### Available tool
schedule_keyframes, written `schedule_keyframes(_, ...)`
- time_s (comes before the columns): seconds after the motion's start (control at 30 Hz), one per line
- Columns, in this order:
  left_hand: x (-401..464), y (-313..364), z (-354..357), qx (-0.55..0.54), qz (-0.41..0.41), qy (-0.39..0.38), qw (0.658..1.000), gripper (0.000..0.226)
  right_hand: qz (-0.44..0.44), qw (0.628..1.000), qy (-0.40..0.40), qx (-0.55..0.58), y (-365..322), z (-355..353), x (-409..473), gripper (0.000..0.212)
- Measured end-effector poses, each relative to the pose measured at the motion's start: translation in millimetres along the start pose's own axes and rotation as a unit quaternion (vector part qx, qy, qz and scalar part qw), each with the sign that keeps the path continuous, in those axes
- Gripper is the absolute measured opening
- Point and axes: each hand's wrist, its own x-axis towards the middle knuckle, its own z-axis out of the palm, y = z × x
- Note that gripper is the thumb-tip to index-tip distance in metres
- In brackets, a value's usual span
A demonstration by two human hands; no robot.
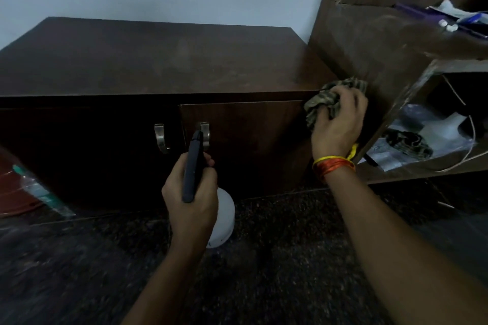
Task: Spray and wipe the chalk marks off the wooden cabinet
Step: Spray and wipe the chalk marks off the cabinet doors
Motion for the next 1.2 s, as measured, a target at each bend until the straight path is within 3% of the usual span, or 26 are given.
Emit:
schedule_keyframes(0.2, 4, 6, -26, 0.004, -0.013, 0.028, 1.000, 0.010, 0.083, 0.995, 0.035, 0.040, -26, 16, -21, 0.032)
schedule_keyframes(0.57, 13, 6, -76, 0.009, -0.010, 0.064, 0.998, 0.011, -0.048, 0.985, -0.148, 0.071, -109, 70, -132, 0.032)
schedule_keyframes(0.77, 13, -6, -92, 0.014, -0.021, 0.073, 0.997, 0.013, -0.058, 0.989, -0.136, -0.030, -114, 85, -142, 0.032)
schedule_keyframes(1.03, 11, -10, -97, 0.006, -0.026, 0.071, 0.997, 0.011, -0.027, 0.992, -0.119, 0.025, -109, 93, -153, 0.038)
schedule_keyframes(1.2, 11, -3, -94, -0.011, -0.021, 0.080, 0.997, 0.017, -0.014, 0.983, -0.183, 0.025, -95, 84, -162, 0.047)
